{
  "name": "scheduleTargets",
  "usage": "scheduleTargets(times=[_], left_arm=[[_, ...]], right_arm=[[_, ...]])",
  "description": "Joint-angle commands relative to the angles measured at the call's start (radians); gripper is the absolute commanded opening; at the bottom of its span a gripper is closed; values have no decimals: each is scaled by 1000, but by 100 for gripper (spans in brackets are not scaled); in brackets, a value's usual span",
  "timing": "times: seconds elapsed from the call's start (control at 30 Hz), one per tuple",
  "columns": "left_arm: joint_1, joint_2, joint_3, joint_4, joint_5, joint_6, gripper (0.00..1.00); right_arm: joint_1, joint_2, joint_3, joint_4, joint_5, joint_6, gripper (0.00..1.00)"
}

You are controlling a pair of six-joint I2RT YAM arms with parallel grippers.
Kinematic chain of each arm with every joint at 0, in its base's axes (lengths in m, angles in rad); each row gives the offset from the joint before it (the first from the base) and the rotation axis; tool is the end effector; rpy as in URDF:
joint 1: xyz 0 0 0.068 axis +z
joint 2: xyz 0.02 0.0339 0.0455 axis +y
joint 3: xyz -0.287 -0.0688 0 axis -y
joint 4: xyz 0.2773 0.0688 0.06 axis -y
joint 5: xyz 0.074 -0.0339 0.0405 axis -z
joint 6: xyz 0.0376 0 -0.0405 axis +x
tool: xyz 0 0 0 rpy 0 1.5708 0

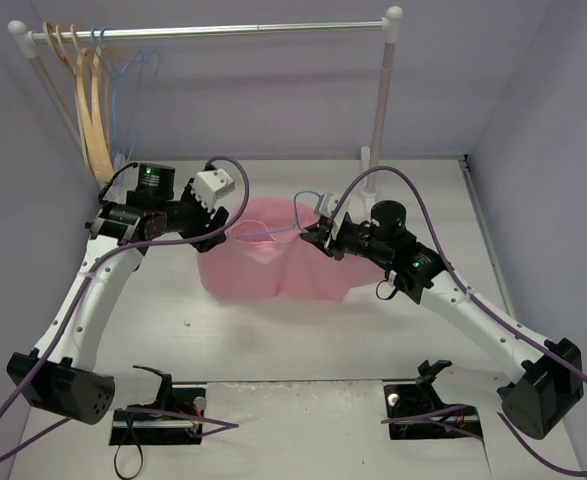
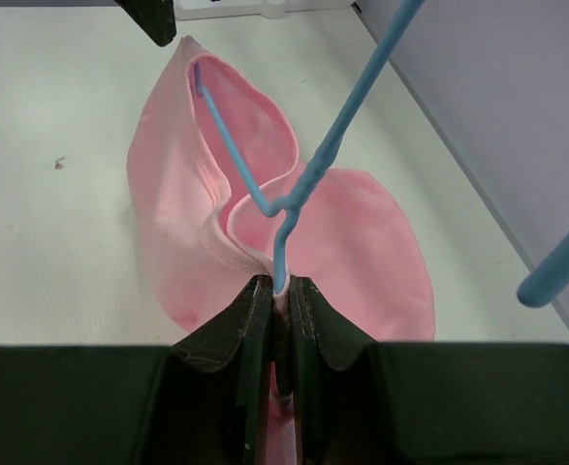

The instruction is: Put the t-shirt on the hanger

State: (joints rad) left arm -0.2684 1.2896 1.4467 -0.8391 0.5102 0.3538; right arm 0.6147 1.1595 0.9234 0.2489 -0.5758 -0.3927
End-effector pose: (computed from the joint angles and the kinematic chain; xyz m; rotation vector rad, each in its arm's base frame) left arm 0.2726 -0.0940 0.4245 0.9269 1.9966 -0.5247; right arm 0.2287 0.1865 0.3714 -1.1380 1.1161 0.6206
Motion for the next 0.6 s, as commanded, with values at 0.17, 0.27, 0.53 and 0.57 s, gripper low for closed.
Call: scheduleTargets(times=[0.17,0.27,0.53,0.57], left_arm=[[15,-33,-17,23,174,261,49],[20,-9,-11,-8,182,293,49],[32,48,-14,-66,208,369,48],[31,54,-16,-69,212,373,48]], right_arm=[[-3,14,72,50,-65,5,0],[-3,14,77,46,-73,6,0],[-1,11,84,29,-88,5,0],[-1,12,86,26,-90,2,0]])
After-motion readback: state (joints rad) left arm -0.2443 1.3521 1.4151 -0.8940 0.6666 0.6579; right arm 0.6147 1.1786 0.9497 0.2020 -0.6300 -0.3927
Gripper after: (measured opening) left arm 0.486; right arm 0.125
